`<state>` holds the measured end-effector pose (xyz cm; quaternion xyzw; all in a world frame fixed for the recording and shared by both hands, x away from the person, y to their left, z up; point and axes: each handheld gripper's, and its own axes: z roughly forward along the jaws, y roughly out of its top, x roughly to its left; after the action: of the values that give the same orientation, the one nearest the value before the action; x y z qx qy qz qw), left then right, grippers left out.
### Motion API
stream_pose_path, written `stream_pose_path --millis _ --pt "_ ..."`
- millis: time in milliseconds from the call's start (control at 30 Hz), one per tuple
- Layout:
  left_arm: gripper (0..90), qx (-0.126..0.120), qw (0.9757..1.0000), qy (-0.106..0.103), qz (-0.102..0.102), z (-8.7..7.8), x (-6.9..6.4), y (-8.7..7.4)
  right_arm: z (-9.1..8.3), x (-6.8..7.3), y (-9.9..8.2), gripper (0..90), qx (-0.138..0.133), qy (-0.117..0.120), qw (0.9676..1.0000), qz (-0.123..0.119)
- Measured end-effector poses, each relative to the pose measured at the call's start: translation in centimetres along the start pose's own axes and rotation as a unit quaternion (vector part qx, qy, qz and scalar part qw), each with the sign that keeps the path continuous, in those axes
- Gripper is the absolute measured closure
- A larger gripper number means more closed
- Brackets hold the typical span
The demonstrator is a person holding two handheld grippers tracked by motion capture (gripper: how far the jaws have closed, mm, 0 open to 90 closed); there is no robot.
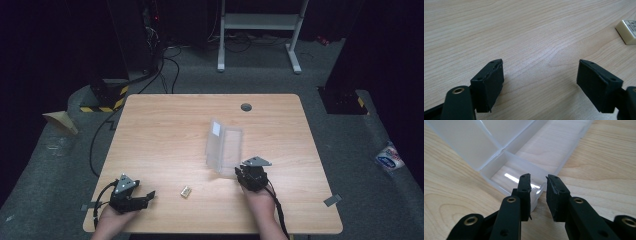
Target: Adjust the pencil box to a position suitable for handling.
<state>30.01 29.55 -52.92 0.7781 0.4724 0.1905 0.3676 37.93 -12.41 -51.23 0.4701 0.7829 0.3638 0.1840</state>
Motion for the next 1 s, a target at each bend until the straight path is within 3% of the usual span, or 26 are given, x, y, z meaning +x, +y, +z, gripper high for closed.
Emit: stream_pose_path --millis 500,733,800,900,1000 --pt "22.1 0.000 1.0000 0.001 0.002 0.0 0.0 0.0 0.3 4.2 -0.1 67.7 -0.019 0.052 0.9982 -0.023" --pt "22.1 0.000 1.0000 0.001 0.001 0.0 0.0 0.0 0.8 5.1 0.4 66.3 -0.026 0.063 0.9974 -0.026" --pt "22.1 0.000 1.0000 0.000 0.001 0.0 0.0 0.0 0.7 5.1 0.8 66.9 -0.035 0.061 0.9969 -0.036" --pt "22.0 0.000 1.0000 0.000 0.001 0.0 -0.1 0.0 0.8 4.3 1.5 69.4 -0.041 0.054 0.9975 -0.021" --pt "22.0 -0.001 1.0000 0.000 0.001 0.0 0.0 0.0 1.7 3.8 2.0 74.3 -0.025 0.042 0.9985 -0.023"
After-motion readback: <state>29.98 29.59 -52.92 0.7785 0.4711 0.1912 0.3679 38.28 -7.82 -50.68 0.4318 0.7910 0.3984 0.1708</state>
